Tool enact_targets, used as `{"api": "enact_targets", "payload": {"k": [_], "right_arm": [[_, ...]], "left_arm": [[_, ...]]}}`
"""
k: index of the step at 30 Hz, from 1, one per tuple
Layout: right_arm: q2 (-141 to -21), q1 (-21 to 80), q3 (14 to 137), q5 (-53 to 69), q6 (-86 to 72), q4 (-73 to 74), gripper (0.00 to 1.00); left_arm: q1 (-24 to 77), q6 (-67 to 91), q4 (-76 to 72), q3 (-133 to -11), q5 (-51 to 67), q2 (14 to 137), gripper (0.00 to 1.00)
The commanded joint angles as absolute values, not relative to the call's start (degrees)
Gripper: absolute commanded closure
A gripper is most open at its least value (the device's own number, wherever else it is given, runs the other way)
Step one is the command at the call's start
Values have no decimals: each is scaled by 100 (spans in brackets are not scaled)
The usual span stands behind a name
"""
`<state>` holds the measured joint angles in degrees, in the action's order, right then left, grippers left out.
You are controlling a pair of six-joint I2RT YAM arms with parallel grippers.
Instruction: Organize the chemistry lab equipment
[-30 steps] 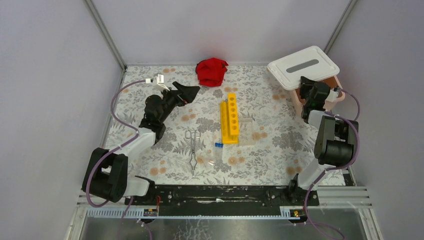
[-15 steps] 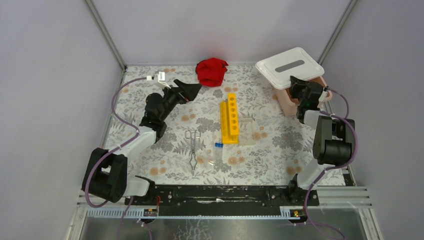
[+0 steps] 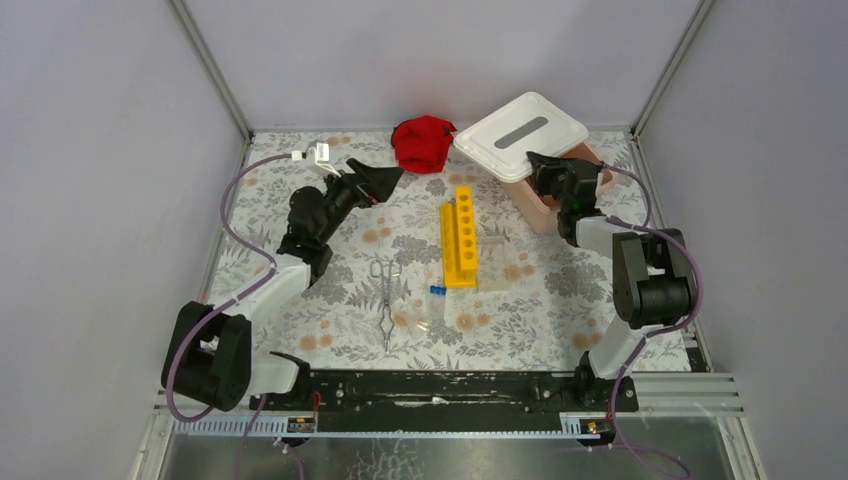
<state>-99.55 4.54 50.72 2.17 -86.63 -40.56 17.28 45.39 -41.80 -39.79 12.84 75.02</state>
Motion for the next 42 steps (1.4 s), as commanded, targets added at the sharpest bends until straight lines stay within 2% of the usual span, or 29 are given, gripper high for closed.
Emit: {"api": "enact_targets", "payload": {"k": [1,21,35,42], "right_arm": [[-10103,781,5214,600,-8653,-3372,100],[-9909,1202,5244,1264,-8212,-3285,100],[-9697,1197,5929,1315,-7808,-3397,100],[-9703,1193,6301,1210,-7668,-3907,100]], "left_arm": [[1758,4378,-4149,-4058,1242,7332,1],[1758,4257,-3990,-3975,1198,7077,1],[1758,4069,-3618,-4160,1156,6966,1],[1717,3874,-2623,-4382,755,6833,1]]}}
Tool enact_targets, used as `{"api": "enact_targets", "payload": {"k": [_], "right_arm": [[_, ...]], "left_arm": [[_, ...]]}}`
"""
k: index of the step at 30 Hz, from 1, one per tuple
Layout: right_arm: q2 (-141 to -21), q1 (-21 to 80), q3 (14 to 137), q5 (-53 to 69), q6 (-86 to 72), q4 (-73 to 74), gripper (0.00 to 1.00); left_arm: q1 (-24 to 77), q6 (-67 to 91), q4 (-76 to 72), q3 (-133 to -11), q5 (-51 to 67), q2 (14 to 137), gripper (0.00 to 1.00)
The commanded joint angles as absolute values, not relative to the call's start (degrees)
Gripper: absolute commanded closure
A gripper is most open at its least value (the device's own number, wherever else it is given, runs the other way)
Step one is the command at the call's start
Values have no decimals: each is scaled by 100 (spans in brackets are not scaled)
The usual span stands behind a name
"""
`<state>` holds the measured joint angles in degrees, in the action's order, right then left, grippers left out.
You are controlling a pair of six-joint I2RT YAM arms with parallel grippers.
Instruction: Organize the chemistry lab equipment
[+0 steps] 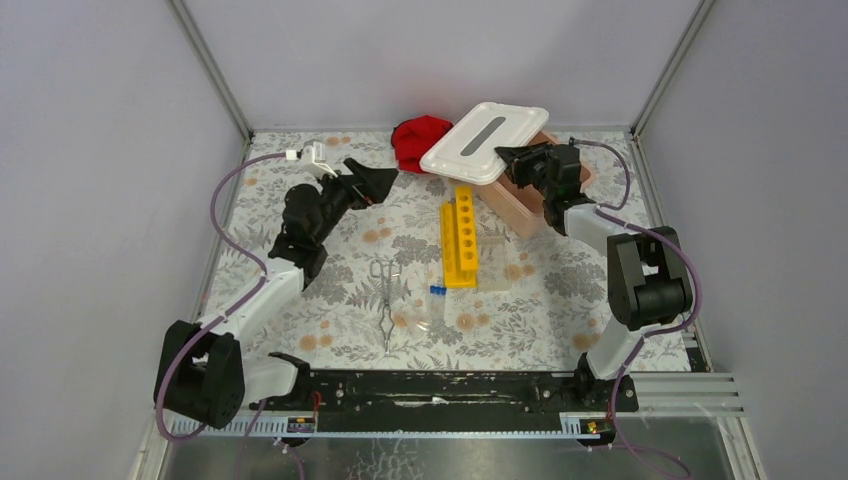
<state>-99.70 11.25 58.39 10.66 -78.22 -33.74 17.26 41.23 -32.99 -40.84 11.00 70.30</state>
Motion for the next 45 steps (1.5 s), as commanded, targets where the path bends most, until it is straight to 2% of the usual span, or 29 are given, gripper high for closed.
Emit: {"api": "enact_targets", "payload": {"k": [1,8,17,29,36,45], "right_arm": [[-9703,1187,6363,1174,-7640,-3984,100],[-9751,1133,6934,1039,-7421,-4203,100],[-9617,1005,7316,973,-7171,-4099,100],[-8469,888,6932,637,-6069,-3042,100],[-7945,881,6574,544,-5805,-2613,100],[-7520,883,6127,517,-5669,-2452,100]], "left_arm": [[1702,3875,-2325,-4471,671,6830,1],[1635,3712,-220,-4999,563,7110,1],[1831,3629,932,-4708,948,6979,2],[3057,3866,1759,-3841,-196,6328,23],[3497,4137,1992,-3384,-674,5990,38],[4126,4387,1994,-3237,-1385,6415,52]]}}
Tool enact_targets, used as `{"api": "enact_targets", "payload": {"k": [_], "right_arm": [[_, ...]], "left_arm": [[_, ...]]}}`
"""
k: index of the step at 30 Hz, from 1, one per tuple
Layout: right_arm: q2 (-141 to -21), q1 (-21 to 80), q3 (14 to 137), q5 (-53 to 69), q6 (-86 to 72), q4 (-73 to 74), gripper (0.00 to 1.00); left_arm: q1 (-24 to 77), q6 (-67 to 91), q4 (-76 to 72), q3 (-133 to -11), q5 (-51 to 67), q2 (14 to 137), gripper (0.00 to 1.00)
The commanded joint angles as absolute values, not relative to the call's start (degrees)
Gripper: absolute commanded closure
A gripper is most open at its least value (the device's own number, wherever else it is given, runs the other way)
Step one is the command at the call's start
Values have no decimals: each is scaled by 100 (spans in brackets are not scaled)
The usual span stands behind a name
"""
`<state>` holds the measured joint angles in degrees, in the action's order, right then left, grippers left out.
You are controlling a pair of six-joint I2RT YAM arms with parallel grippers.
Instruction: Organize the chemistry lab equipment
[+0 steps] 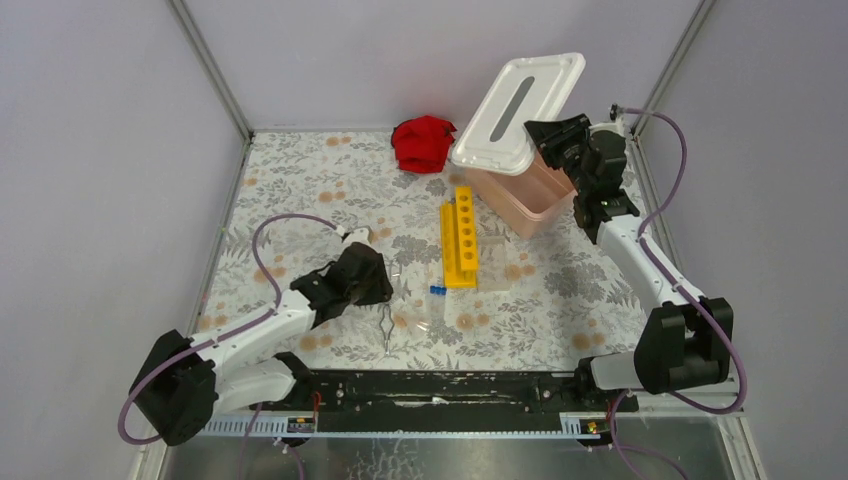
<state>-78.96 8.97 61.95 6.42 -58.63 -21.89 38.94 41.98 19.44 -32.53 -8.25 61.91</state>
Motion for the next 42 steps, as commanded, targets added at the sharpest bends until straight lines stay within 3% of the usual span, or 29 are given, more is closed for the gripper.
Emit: {"api": "enact_targets", "payload": {"k": [1,9,28,38,42], "right_arm": [[-7489,879,6092,525,-5655,-2452,100],[-7273,881,5801,527,-5537,-2413,100],[-7185,887,5603,446,-5489,-2426,100],[-7003,780,5649,393,-5427,-2213,100],[-6890,747,5714,402,-5410,-2137,100]], "left_arm": [[4183,4408,1991,-3267,-1468,6503,53],[4478,4605,1980,-3442,-1974,7191,59],[4594,4476,1759,-3734,-2107,8006,62],[4604,4483,1756,-3719,-2123,8303,100],[4605,4504,1878,-3712,-2240,8130,100]]}}
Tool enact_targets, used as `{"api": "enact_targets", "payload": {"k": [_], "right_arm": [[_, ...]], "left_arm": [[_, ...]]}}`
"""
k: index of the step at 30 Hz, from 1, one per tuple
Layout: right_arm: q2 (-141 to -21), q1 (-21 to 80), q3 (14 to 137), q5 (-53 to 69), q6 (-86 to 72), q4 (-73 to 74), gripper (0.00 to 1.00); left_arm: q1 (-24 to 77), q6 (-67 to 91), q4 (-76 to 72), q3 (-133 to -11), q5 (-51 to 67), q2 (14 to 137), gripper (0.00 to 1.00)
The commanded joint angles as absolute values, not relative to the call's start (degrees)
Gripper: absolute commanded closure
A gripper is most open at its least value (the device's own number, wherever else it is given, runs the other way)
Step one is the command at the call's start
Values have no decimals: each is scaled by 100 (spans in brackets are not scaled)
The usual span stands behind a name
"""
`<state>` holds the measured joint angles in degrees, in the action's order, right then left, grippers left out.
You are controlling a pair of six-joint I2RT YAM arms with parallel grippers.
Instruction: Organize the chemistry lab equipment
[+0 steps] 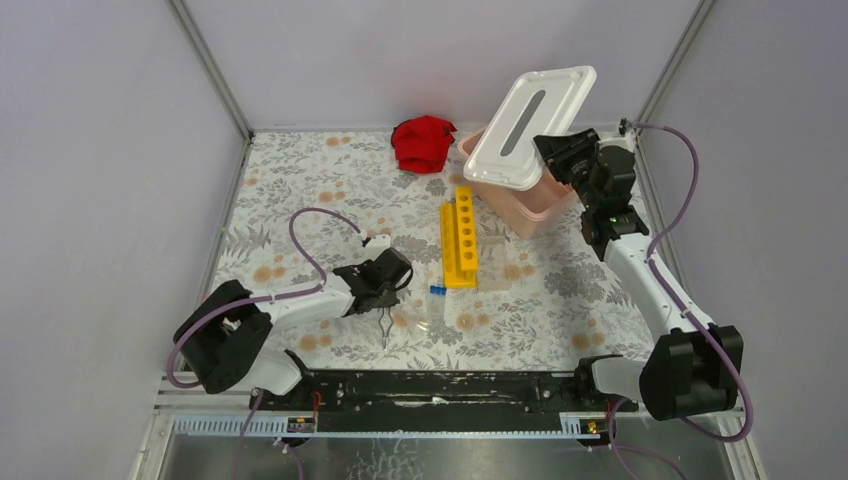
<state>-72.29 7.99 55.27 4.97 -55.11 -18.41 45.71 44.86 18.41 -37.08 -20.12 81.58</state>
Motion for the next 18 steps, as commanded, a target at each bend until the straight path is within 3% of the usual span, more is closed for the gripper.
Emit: {"api": "enact_targets", "payload": {"k": [1,18], "right_arm": [[-6862,747,5733,404,-5406,-2111,100],[-6383,730,5802,55,-5454,-1906,100]], "left_arm": [[4605,4508,1951,-3723,-2292,8051,100],[4605,4074,3240,-5123,-3190,6956,100]]}}
